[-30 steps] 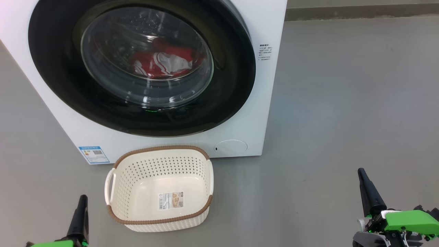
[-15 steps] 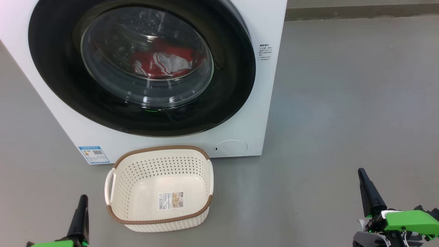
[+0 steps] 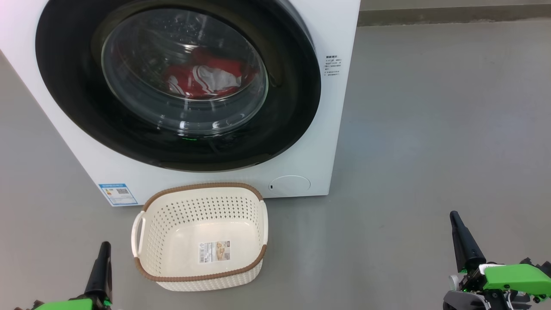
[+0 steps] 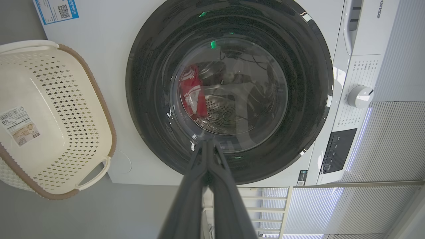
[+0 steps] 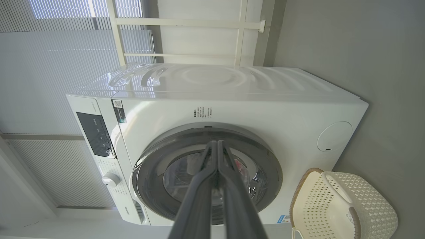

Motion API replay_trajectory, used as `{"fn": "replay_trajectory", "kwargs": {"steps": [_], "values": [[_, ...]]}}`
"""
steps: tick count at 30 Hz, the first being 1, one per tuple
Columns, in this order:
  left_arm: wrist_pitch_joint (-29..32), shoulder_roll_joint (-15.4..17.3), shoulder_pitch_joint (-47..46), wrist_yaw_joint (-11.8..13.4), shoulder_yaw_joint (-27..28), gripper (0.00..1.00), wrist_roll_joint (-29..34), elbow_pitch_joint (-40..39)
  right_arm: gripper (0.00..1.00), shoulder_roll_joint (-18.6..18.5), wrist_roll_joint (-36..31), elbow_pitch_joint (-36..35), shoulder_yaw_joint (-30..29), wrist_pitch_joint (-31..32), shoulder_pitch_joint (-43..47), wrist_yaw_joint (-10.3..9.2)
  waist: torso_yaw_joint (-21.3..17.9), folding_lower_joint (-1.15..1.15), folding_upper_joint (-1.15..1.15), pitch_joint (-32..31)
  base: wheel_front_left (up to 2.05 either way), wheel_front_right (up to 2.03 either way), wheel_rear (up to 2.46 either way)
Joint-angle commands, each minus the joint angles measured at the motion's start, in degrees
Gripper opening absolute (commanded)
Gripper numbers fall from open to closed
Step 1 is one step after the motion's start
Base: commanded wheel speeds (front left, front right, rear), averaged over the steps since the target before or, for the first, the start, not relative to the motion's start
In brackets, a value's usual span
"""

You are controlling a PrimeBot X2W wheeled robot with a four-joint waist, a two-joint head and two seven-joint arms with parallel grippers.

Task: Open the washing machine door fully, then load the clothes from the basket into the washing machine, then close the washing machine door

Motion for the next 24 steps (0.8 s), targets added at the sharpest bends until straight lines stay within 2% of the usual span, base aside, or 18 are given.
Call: {"fn": "replay_trajectory", "kwargs": {"steps": [1,24], "values": [[0.28,0.83,-2.23,-0.20,1.99,0.00,0.04,-1.03,0.00,-0.05,0.02,-1.44,1.09,0.56,-0.40,-0.05,0.00,0.00,0.00,0.00,0.00,0.00,0.00],[0.48,0.66,-2.25,-0.20,2.24,0.00,0.25,-1.02,0.00,0.06,-0.10,-1.44,0.94,0.68,-0.41,-0.05,0.00,0.00,0.00,0.00,0.00,0.00,0.00]]}}
